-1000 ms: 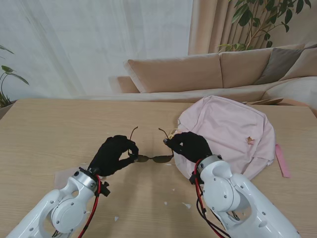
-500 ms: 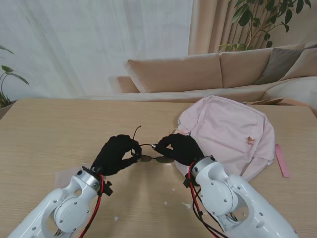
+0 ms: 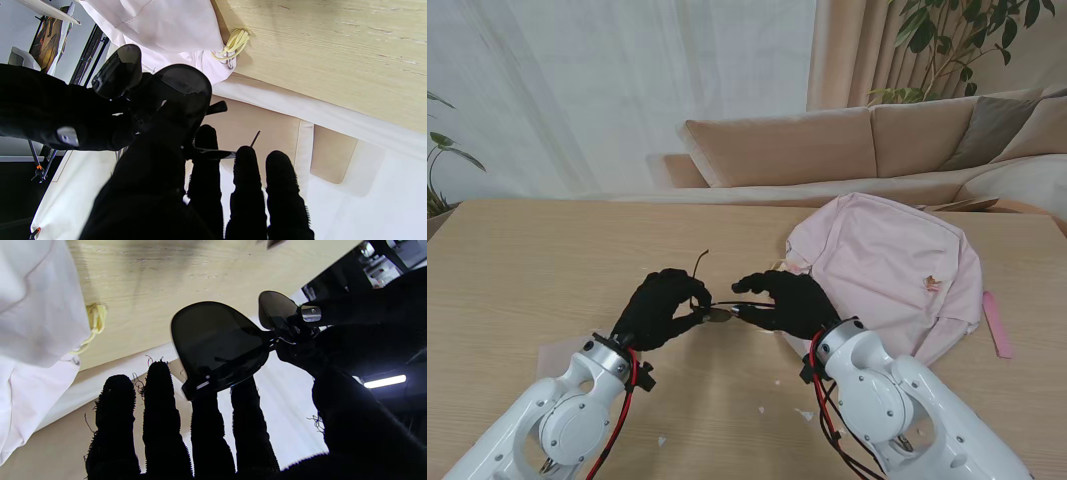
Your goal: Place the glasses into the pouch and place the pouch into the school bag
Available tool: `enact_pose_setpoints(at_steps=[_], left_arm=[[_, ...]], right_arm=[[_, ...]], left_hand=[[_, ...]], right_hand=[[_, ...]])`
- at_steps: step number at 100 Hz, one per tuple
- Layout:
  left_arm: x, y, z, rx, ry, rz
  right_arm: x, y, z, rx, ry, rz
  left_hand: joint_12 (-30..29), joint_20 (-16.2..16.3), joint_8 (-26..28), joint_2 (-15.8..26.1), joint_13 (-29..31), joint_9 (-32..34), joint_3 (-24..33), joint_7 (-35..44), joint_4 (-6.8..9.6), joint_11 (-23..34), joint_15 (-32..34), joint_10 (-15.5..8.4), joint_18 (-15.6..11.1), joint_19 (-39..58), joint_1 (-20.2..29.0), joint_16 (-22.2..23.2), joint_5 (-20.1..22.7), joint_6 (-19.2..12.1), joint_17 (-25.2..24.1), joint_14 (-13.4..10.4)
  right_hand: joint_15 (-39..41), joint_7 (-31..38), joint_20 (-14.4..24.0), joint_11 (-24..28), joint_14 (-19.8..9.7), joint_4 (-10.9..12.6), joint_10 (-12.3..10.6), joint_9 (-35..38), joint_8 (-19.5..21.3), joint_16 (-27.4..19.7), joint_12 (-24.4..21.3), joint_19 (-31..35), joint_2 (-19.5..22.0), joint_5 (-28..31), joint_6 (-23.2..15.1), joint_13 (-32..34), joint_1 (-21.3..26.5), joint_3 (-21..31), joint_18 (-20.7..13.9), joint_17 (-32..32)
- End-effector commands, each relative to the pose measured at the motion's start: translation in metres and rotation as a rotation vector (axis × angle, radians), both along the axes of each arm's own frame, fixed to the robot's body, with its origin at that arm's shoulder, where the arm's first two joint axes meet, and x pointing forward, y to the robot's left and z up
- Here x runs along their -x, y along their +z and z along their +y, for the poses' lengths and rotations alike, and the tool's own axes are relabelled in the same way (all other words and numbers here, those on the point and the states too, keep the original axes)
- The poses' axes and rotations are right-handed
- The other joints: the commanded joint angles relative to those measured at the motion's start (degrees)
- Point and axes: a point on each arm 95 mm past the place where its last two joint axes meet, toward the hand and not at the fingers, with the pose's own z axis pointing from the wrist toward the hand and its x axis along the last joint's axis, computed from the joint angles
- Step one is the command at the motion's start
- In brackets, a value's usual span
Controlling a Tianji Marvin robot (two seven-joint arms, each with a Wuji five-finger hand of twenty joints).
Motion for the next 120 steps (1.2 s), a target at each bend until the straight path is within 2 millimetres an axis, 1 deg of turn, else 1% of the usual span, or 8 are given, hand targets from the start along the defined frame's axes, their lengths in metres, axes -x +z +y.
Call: enact_pose_setpoints(at_steps=[1,17,40,57,71,92,108,120], left_arm=[[0.001,0.000,-0.003,-0.002,-0.009,0.007],[0.001,0.000,-0.002,0.000,-0.011,0.005],[0.003,0.000,-0.001,0.002,-0.011,0.002],[0.003,0.002,0.001,0.009,-0.008,-0.002],[0.003,0.003,0.002,0.020,-0.007,-0.005],[0.004,0.004,0.002,0.036,-0.003,0.004],[0.004,0.004,0.003,0.052,0.000,0.007],[0.004,0.005,0.003,0.054,-0.001,0.009]], right_arm=[[0.004,0.002,-0.001,0.042,0.021,0.003],[0.007,0.007,-0.006,0.148,0.044,-0.003],[0.006,0.005,-0.007,0.202,0.013,0.002],[0.005,-0.001,-0.009,0.176,-0.032,0.007],[0.005,-0.007,-0.012,0.098,-0.059,0.014],[0.003,-0.012,-0.013,0.014,-0.067,0.020],[0.002,-0.015,-0.012,-0.039,-0.076,0.023],[0.002,-0.018,-0.011,-0.089,-0.081,0.032]], left_hand=[[0.8,-0.8,3.3,1.5,-0.3,-0.1,5.1,4.5,1.19,0.6,1.1,1.0,0.1,1.2,3.0,1.3,3.9,-3.2,-0.7,0.1],[0.8,-0.8,3.4,1.4,-0.3,0.0,5.0,4.4,1.22,0.5,1.0,1.0,0.1,1.2,3.0,1.3,4.0,-3.2,-0.7,0.2],[0.8,-0.8,3.5,1.4,-0.3,0.0,4.9,4.4,1.21,0.6,1.0,1.0,0.1,1.2,3.0,1.4,4.1,-3.2,-0.7,0.2],[0.8,-0.9,3.5,1.4,-0.3,0.0,5.0,4.3,1.24,0.5,1.0,1.1,0.1,1.2,3.1,1.4,4.1,-3.1,-0.7,0.3],[0.8,-0.9,3.6,1.4,-0.3,0.0,5.0,4.3,1.25,0.5,0.9,1.2,0.1,1.2,3.1,1.4,4.2,-3.1,-0.7,0.3],[0.8,-0.9,3.6,1.4,-0.3,0.0,5.0,4.2,1.26,0.4,0.9,1.2,0.1,1.2,3.1,1.4,4.2,-3.1,-0.7,0.3],[0.9,-0.9,3.7,1.4,-0.4,0.0,4.9,4.2,1.27,0.4,0.9,1.1,0.1,1.2,3.2,1.4,4.2,-3.2,-0.7,0.3],[0.8,-0.9,3.6,1.4,-0.4,0.0,4.9,4.1,1.26,0.4,0.9,1.2,0.1,1.2,3.1,1.4,4.2,-3.1,-0.7,0.4]], right_hand=[[-1.4,-3.1,-0.1,-0.8,-2.3,-2.0,-1.7,-5.3,-1.4,0.2,-0.3,-1.4,-2.6,-5.7,-1.4,-3.3,2.8,0.8,-1.9,-1.6],[-5.7,-4.0,0.7,-1.9,-3.9,-1.3,-2.2,-12.9,-2.4,-0.8,-1.8,-5.3,-7.0,-11.9,1.4,-7.7,6.9,1.9,-3.6,-3.9],[-5.2,-1.1,3.1,0.7,-3.7,-3.6,-1.6,-8.1,-2.6,0.0,-1.6,-5.9,-12.0,-4.1,3.8,-4.6,4.0,13.8,-3.7,-2.0],[-2.6,3.4,3.8,2.3,-3.2,-4.0,-1.5,-2.1,-0.9,0.8,-0.9,-3.8,-12.6,3.0,2.2,-1.1,4.0,16.4,-3.2,0.4],[-1.3,5.5,3.9,2.4,-3.0,-4.8,-2.4,0.9,-0.3,1.1,-0.6,-2.1,-15.1,5.4,-1.2,0.7,5.1,19.0,-2.9,1.3],[0.3,8.5,4.2,2.8,-3.1,-5.9,-4.5,6.2,0.1,1.4,-0.1,0.5,-19.0,9.6,-2.7,3.9,7.0,23.0,-2.5,3.1],[1.4,10.2,4.5,3.4,-3.2,-6.2,-4.4,9.2,0.4,1.7,0.2,1.9,-19.7,12.4,-3.2,5.9,7.8,24.5,-2.4,4.3],[2.5,15.0,4.2,3.5,-3.1,-10.5,-4.5,11.7,-4.8,1.8,0.7,3.5,-21.1,13.5,-5.2,7.7,10.0,24.4,-2.1,5.3]])
